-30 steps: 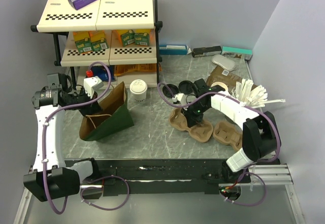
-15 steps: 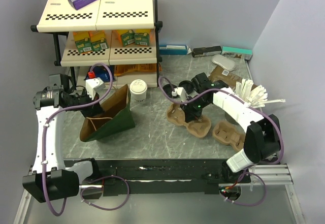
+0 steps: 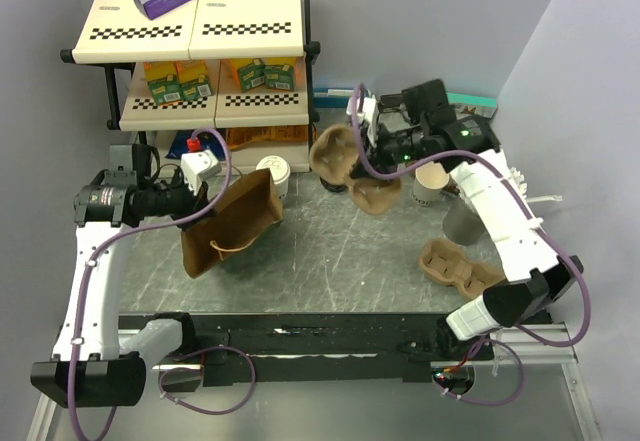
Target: Pack the takeout coffee
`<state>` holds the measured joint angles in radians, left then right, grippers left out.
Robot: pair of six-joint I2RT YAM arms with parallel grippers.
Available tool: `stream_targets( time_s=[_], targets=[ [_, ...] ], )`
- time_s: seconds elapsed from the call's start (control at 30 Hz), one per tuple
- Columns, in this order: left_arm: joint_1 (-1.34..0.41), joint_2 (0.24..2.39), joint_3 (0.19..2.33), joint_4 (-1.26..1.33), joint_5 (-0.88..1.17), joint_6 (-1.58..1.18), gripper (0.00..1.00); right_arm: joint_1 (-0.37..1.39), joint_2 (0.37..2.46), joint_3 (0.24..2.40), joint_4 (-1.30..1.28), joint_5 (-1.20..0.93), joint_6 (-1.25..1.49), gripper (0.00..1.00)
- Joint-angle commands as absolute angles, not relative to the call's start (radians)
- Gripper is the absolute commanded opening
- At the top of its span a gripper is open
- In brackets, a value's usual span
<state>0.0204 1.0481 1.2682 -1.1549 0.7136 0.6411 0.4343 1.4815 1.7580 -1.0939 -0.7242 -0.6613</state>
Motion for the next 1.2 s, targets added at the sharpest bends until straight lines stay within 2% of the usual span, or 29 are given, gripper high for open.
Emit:
stream_targets(
  time_s=[0.0,0.13,0.3,0.47,0.7,0.97,1.17],
  targets=[
    [0.006,1.026,1.342,-1.129,0.563,0.676,0.01,0.482,1.456,1.879,-1.146,-0.802,-0.609,0.00],
    [-0.025,1.031,1.396,-1.167,0.496,0.698,0.01,0.564,1.488,2.052,-1.146,-0.822,-0.615,0.00],
    [-0.023,1.009,1.407,-1.216,0.546,0.686,0.01,0.728,1.534,2.187,-1.071,-0.851,-0.669,0.00],
    [-0.025,0.945,1.353,-1.169,0.607,0.623,0.01,0.824,1.482,2.076,-0.858,-0.868,-0.788,0.00],
    [-0.023,0.882,1.279,-1.080,0.652,0.542,0.01,0.952,1.486,1.892,-0.597,-0.830,-0.818,0.00],
    [-0.023,0.870,1.224,-1.058,0.695,0.528,0.01,1.052,1.549,1.942,-0.589,-0.876,-0.922,0.00],
    [-0.023,0.861,1.252,-1.074,0.703,0.537,0.01,1.055,1.542,1.875,-0.546,-0.911,-0.995,0.00]
  ],
)
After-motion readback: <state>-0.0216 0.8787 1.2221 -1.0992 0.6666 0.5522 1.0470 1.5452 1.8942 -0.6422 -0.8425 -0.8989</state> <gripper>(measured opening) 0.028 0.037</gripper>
